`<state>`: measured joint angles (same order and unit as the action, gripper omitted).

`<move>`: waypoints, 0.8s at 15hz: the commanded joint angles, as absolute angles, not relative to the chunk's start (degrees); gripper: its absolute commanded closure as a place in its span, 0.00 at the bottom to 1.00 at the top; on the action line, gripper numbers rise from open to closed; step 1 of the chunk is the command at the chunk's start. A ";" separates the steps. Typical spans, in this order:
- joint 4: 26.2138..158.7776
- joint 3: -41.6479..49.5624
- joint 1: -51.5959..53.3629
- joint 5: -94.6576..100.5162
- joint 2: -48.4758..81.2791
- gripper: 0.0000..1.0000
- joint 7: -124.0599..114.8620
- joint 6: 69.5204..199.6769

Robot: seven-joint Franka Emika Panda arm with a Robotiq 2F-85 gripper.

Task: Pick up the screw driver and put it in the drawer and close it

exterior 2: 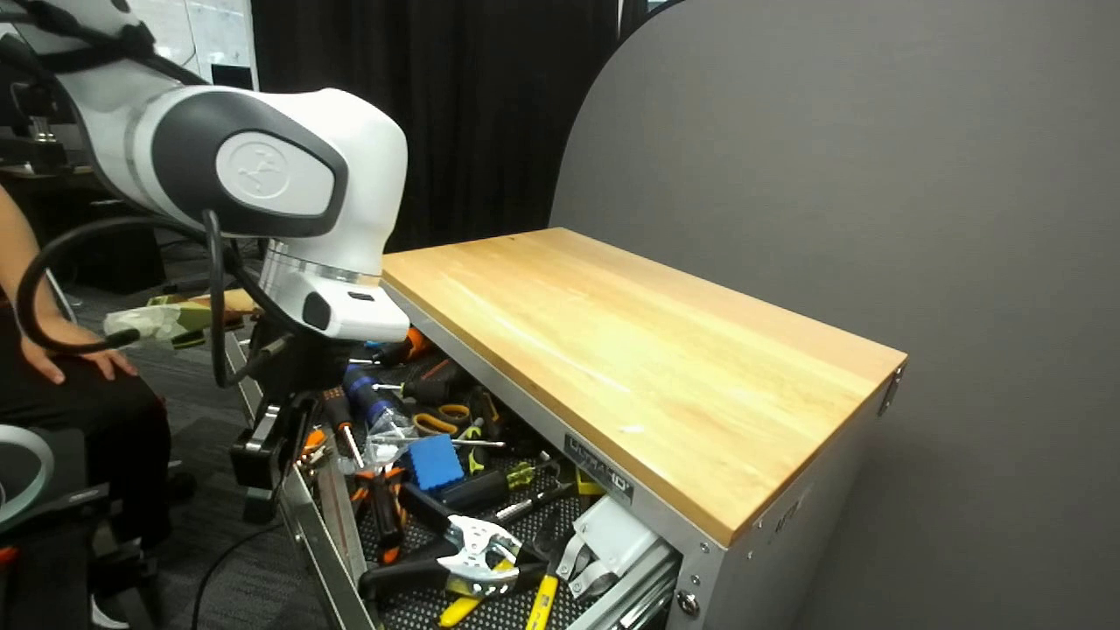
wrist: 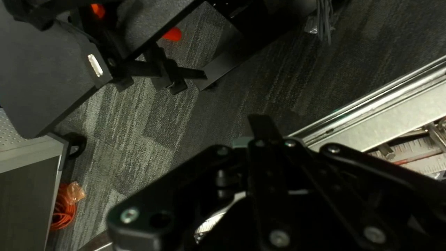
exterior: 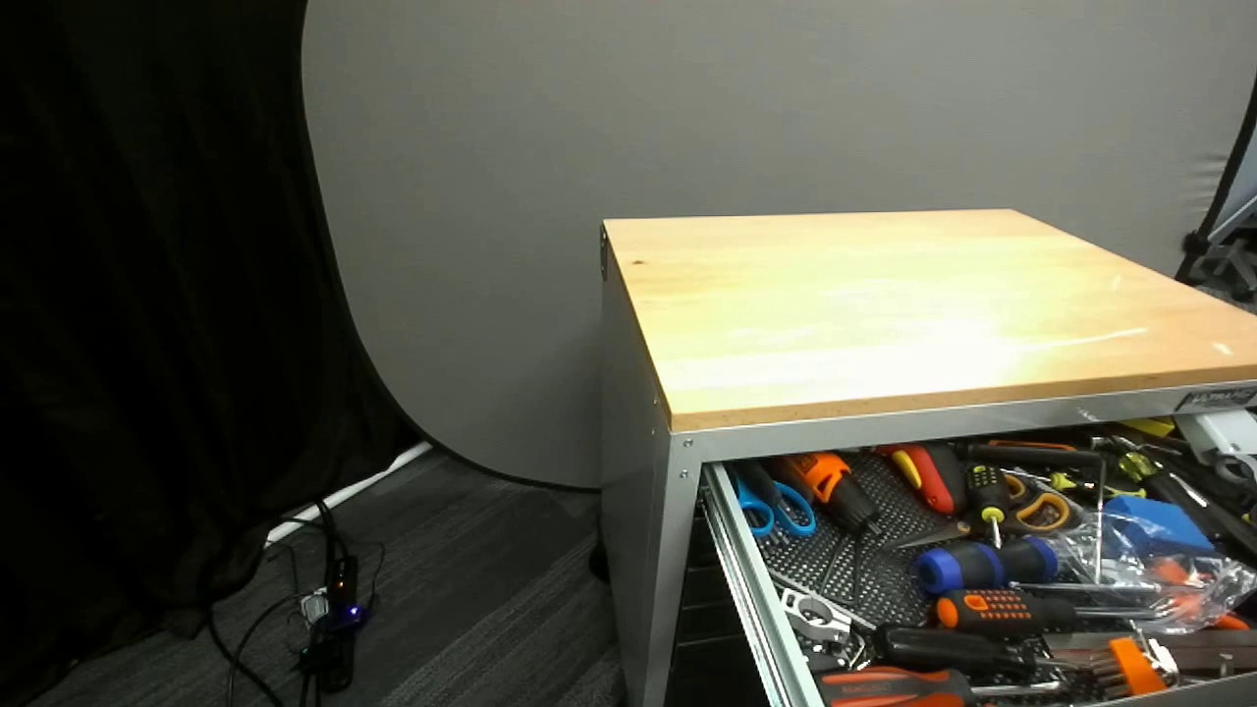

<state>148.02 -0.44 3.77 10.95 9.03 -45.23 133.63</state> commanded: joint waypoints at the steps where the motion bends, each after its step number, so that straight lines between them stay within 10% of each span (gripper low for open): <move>1: 147.04 0.32 5.68 13.76 11.07 1.00 -49.81 138.34; 12: 145.05 0.95 10.60 18.89 13.83 1.00 -63.77 155.20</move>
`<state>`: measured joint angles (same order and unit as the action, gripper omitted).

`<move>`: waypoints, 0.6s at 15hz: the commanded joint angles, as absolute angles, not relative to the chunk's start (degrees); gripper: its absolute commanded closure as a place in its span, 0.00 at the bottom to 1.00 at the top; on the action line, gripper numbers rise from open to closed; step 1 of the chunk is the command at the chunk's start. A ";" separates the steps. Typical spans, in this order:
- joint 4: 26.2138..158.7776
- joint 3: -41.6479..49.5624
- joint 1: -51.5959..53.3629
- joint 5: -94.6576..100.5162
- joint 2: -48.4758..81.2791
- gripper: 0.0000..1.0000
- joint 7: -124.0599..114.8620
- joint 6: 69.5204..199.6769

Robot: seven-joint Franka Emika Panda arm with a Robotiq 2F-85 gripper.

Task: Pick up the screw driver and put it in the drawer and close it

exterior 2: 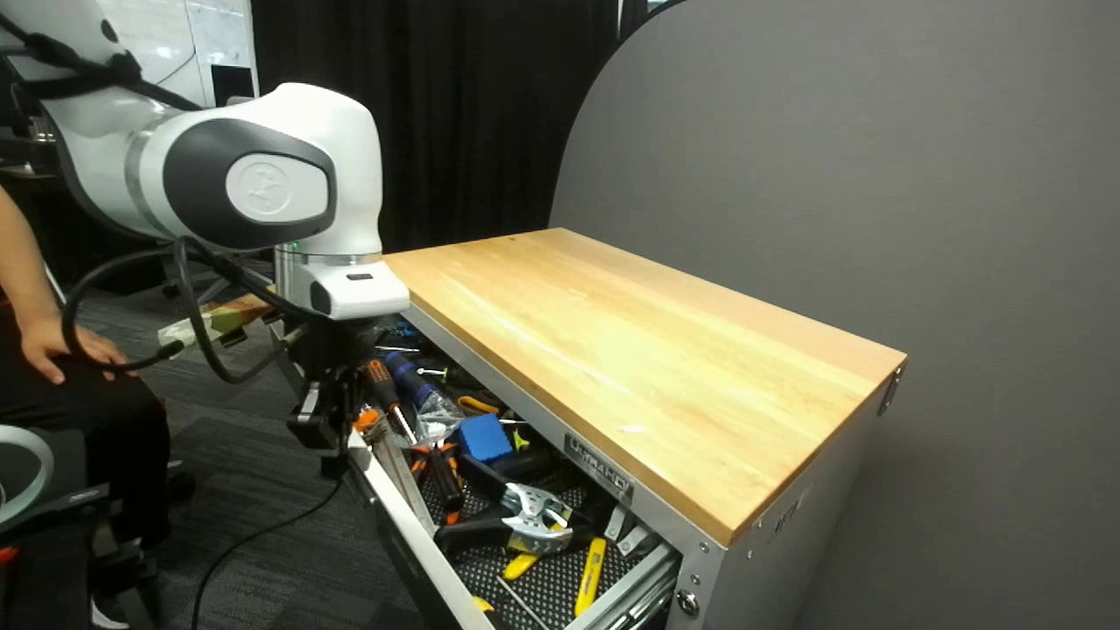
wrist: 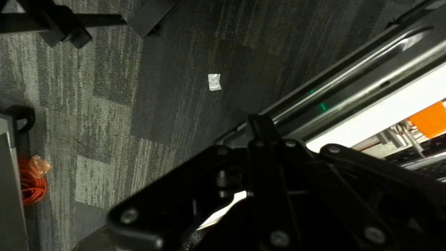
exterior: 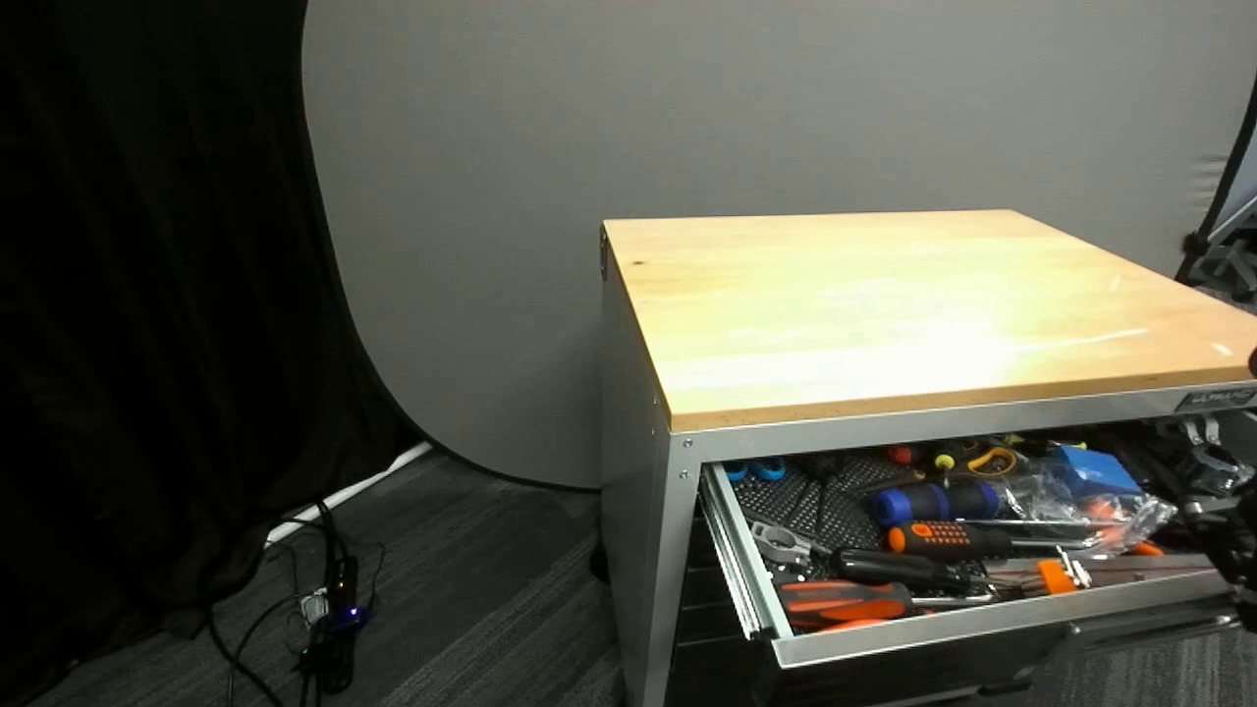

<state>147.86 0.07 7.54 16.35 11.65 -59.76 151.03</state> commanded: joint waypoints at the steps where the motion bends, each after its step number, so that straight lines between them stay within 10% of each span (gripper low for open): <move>1: 144.24 0.96 11.30 19.40 14.41 1.00 -64.54 156.08; 9: 133.61 4.42 19.52 29.47 20.04 1.00 -75.10 157.75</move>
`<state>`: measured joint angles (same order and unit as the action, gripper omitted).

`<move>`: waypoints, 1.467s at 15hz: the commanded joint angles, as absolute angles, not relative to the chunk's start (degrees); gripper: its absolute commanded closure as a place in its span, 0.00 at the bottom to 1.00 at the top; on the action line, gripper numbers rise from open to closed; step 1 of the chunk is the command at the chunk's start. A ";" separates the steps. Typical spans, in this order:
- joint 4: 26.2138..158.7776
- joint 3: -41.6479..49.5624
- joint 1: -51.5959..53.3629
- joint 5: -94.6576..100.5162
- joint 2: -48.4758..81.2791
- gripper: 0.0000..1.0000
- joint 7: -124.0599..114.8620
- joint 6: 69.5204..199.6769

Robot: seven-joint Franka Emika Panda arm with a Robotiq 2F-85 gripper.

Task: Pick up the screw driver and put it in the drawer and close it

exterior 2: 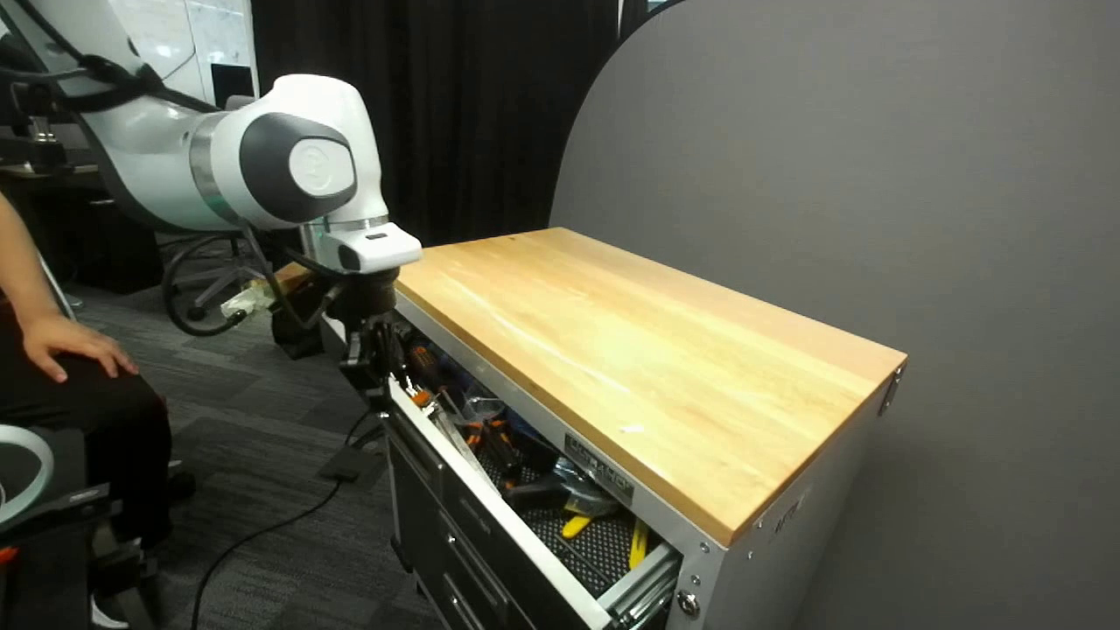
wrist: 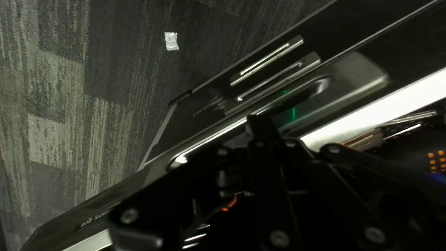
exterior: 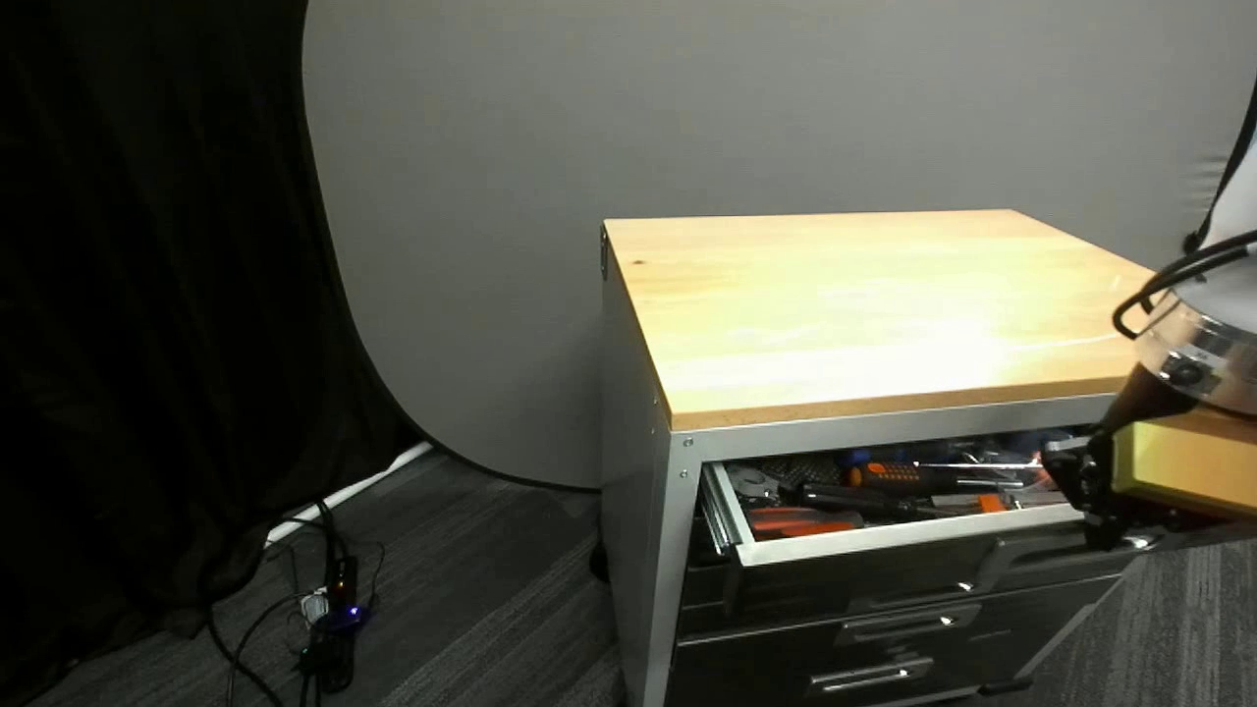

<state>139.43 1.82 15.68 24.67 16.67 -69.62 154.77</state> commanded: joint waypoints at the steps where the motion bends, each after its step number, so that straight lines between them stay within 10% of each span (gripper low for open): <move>1: 132.44 5.24 20.37 31.08 20.86 1.00 -76.92 158.22; 14: 126.98 13.22 28.02 45.15 24.57 1.00 -97.84 163.68; 15: 128.21 12.11 27.19 44.12 22.80 0.74 -95.95 163.21; 22: 131.65 -6.21 15.69 30.36 12.20 0.29 -68.71 154.67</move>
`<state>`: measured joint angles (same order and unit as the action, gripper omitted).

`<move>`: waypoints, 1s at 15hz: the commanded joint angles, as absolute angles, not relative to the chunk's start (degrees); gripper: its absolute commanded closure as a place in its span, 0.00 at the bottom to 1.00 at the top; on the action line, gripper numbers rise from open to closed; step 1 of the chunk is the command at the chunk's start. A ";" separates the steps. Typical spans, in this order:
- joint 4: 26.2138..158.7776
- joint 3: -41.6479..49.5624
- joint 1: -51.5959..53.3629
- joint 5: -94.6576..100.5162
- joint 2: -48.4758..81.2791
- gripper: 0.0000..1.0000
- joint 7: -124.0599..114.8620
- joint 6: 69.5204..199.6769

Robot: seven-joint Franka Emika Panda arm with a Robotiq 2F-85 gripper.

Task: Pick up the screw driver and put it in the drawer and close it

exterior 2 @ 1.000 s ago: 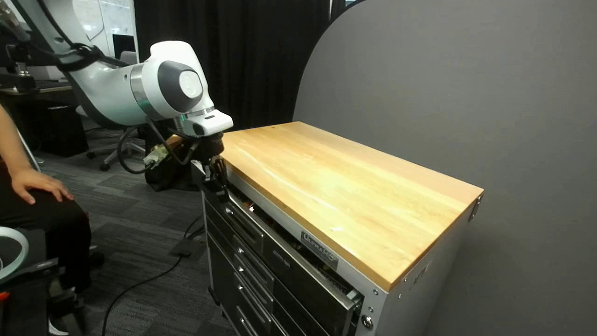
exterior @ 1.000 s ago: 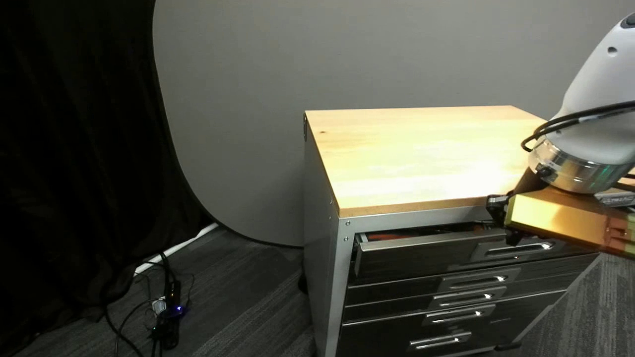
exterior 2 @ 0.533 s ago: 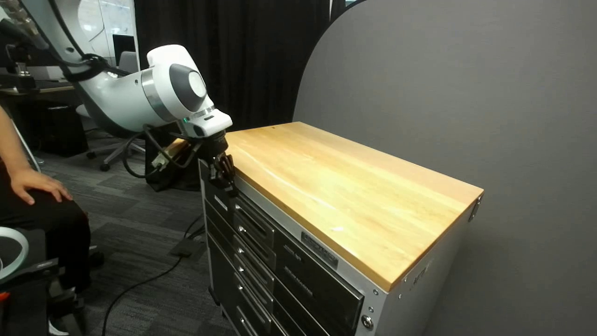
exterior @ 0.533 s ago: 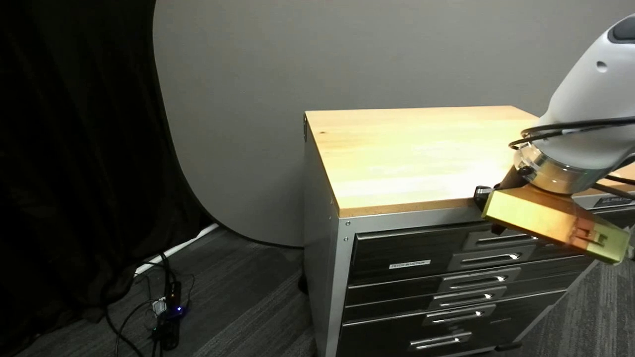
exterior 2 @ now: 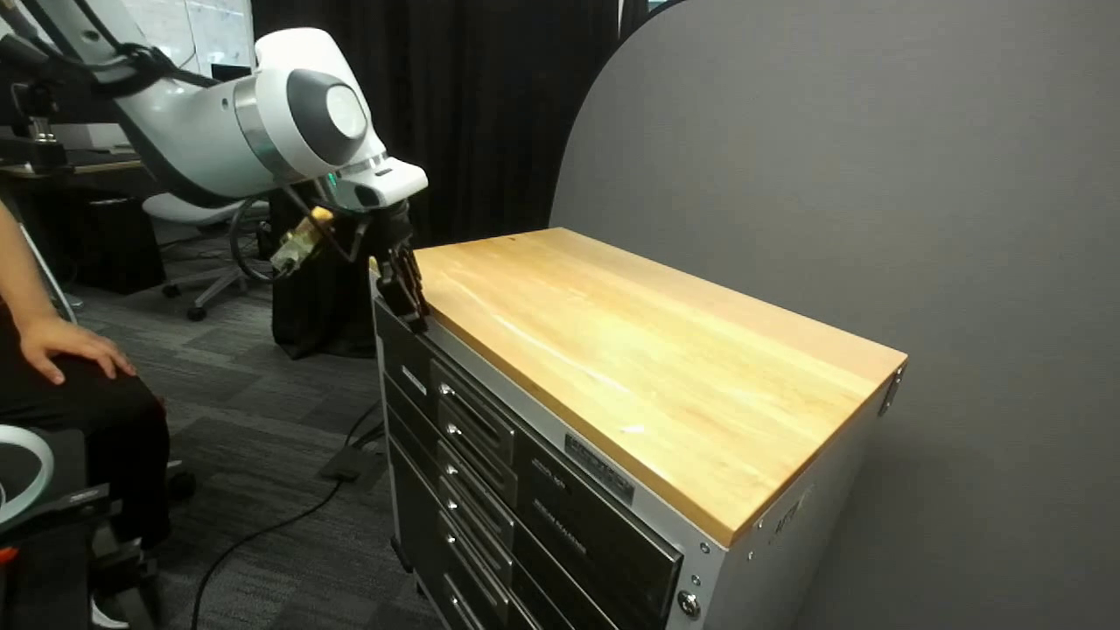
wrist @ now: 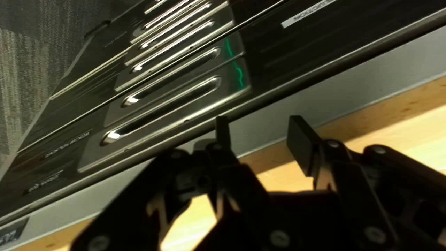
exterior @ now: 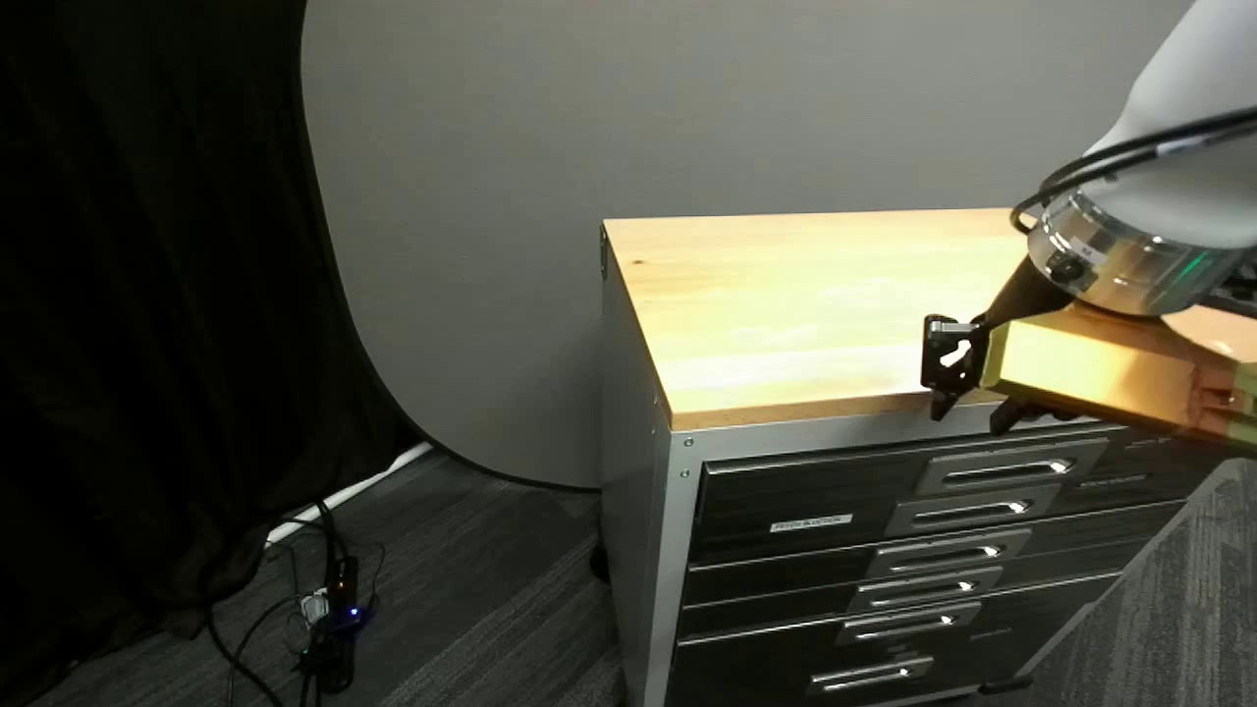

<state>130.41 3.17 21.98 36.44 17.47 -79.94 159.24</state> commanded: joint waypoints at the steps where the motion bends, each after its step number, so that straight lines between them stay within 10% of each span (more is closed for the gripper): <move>1: 130.83 -11.46 12.34 27.52 11.86 0.19 -64.46 152.13; 4: 125.38 -21.41 6.76 19.44 11.73 0.01 -51.73 142.27; 8: 116.37 -28.95 1.30 13.35 11.57 0.00 -35.66 128.09; 15: 101.39 -15.69 7.56 8.00 14.14 0.00 -13.53 113.43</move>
